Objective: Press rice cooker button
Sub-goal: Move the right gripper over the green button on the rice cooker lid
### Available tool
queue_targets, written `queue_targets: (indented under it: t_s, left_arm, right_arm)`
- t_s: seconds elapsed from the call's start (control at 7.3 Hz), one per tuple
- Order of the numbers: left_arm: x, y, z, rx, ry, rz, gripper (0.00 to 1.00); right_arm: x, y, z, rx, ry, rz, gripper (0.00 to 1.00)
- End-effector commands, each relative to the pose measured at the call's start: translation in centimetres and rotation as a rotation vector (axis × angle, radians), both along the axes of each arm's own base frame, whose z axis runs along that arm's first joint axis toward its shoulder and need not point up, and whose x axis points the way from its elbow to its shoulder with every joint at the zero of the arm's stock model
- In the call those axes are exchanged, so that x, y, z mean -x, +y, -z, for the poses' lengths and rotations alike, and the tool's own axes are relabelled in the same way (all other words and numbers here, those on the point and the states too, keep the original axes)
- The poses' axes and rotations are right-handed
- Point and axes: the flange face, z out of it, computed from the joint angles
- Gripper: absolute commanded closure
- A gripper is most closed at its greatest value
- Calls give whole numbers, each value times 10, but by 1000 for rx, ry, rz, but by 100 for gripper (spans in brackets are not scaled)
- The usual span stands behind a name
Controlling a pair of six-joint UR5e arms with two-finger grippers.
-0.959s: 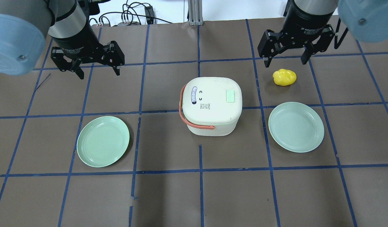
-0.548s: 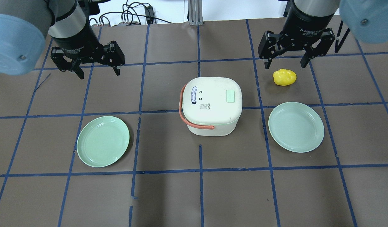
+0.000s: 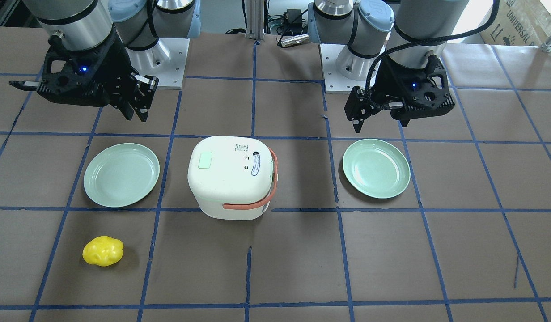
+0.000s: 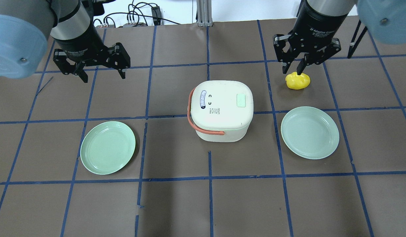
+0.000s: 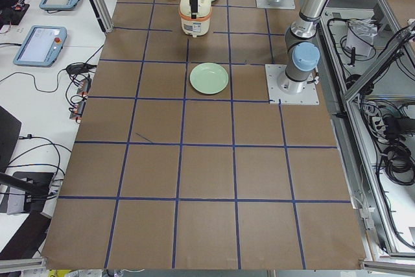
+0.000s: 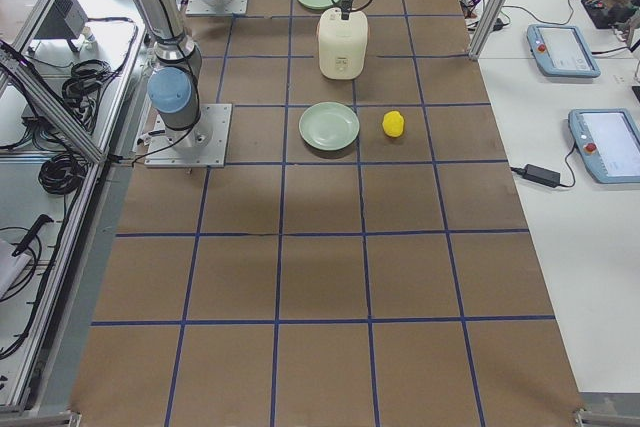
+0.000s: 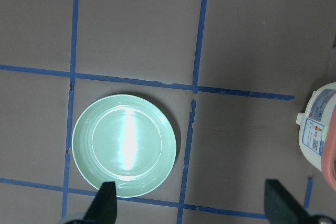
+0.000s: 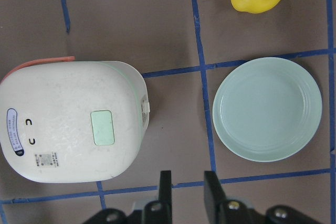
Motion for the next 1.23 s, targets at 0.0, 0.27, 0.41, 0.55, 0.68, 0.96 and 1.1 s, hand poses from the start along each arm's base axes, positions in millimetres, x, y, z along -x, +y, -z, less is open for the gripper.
queue_targets:
  t_s: [0.0, 0.27, 0.41, 0.55, 0.68, 0.96, 1.1]
  left_arm:
    - [0, 0, 0, 0, 0, 0, 0]
    - [0, 0, 0, 0, 0, 0, 0]
    - [0, 0, 0, 0, 0, 0, 0]
    - [0, 0, 0, 0, 0, 0, 0]
    - [0, 0, 0, 0, 0, 0, 0]
    - [0, 0, 0, 0, 0, 0, 0]
    - [0, 0, 0, 0, 0, 0, 0]
  right_arm:
    - [-11, 6, -17, 4, -35, 6, 85]
    - [-40, 4, 0, -35, -67, 20, 86]
    - [-57, 6, 11, -58, -63, 10, 88]
    - [-69, 5, 30, -82, -56, 12, 91]
    - [-72, -5, 41, -34, -64, 13, 91]
    - [-75, -16, 55, -14, -65, 5, 95]
    - [-77, -20, 69, -39, -64, 4, 95]
